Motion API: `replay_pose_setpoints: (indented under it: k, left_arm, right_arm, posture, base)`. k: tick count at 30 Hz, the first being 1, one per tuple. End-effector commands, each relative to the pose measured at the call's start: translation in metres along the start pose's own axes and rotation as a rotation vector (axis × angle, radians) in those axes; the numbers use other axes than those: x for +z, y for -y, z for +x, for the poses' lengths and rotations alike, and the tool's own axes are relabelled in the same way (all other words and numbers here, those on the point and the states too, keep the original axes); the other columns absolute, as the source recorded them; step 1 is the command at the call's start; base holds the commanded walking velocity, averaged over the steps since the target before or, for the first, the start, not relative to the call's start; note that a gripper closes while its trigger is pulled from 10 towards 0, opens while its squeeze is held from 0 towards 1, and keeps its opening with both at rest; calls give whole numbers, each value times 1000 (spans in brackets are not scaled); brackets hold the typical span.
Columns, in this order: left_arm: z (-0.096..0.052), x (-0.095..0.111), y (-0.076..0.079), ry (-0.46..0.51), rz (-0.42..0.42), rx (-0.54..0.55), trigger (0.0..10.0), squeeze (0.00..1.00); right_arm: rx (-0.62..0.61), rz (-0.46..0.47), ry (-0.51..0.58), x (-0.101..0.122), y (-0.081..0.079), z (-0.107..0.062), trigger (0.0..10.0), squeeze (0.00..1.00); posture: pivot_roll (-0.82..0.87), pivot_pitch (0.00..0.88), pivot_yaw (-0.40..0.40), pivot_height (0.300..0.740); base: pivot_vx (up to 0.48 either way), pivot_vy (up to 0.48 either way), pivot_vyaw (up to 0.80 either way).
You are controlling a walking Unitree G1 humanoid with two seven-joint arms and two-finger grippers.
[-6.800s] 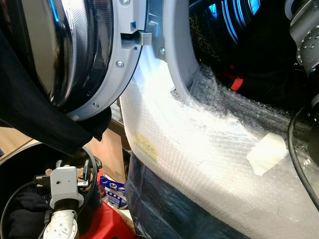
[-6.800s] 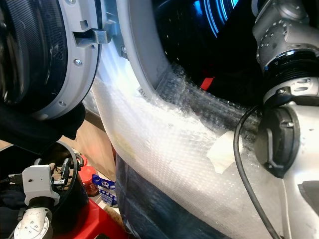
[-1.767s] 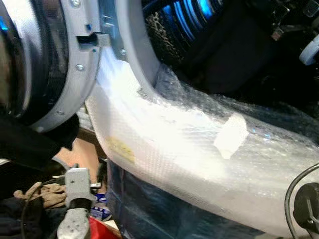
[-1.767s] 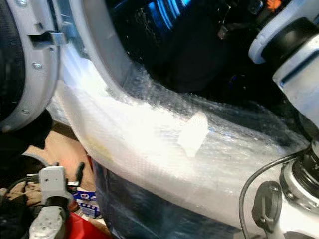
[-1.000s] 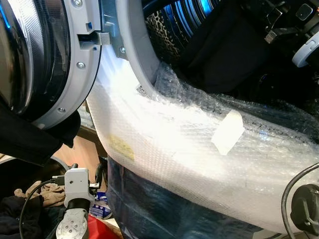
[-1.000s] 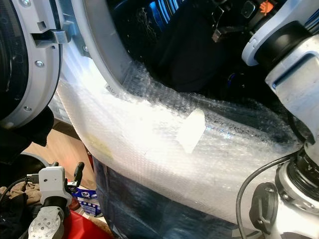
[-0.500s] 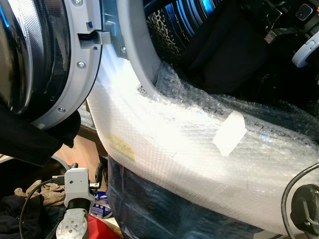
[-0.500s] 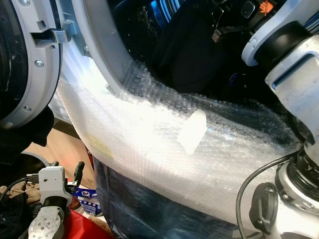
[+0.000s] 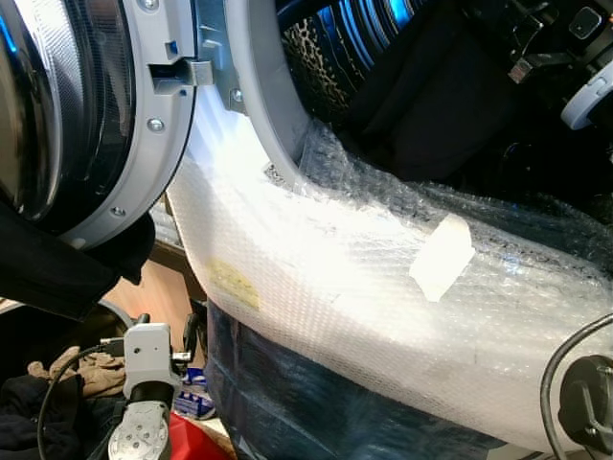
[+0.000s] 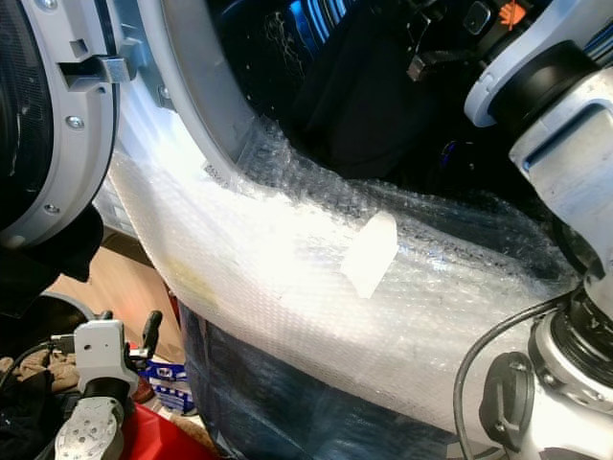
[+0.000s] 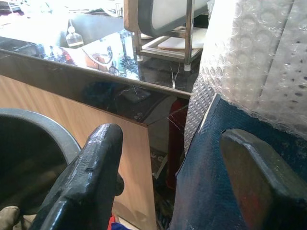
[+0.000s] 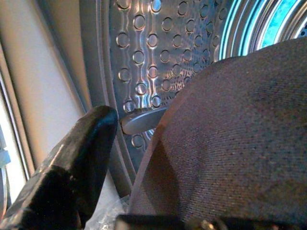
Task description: Clothes washing
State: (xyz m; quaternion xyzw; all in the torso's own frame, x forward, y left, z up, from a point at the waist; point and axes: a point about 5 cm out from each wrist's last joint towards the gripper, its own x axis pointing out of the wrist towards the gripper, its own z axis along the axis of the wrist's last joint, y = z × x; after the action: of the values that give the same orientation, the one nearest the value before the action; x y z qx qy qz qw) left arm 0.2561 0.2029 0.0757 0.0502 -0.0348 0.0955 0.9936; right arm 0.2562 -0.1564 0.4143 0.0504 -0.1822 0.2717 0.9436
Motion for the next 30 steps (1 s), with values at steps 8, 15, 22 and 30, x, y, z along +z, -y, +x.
replay_pose_setpoints:
  k: [8, 15, 22, 30]
  left_arm:
    - [-6, -13, 1, -72, -6, 10, 10000, 0]
    - [-5, -13, 1, -75, -10, 10, 10000, 0]
    - [-5, -13, 1, -74, -10, 12, 10000, 0]
    - [-4, -13, 2, -72, -14, 17, 10000, 0]
  right_arm:
    - [-7, -9, 11, 1, 2, 0, 10000, 0]
    - [-19, -12, 11, 2, 3, 0, 10000, 0]
    - [-20, -11, 13, 2, 4, 1, 10000, 0]
    - [-15, -9, 16, 2, 4, 2, 10000, 0]
  posture:
    - [-27, 120, -86, 740]
    - [-25, 128, -87, 740]
    - [-25, 136, -90, 740]
    - [-22, 139, -93, 740]
  base:
    - [0, 0, 0]
    - [0, 0, 0]
    - [0, 0, 0]
    - [0, 0, 0]
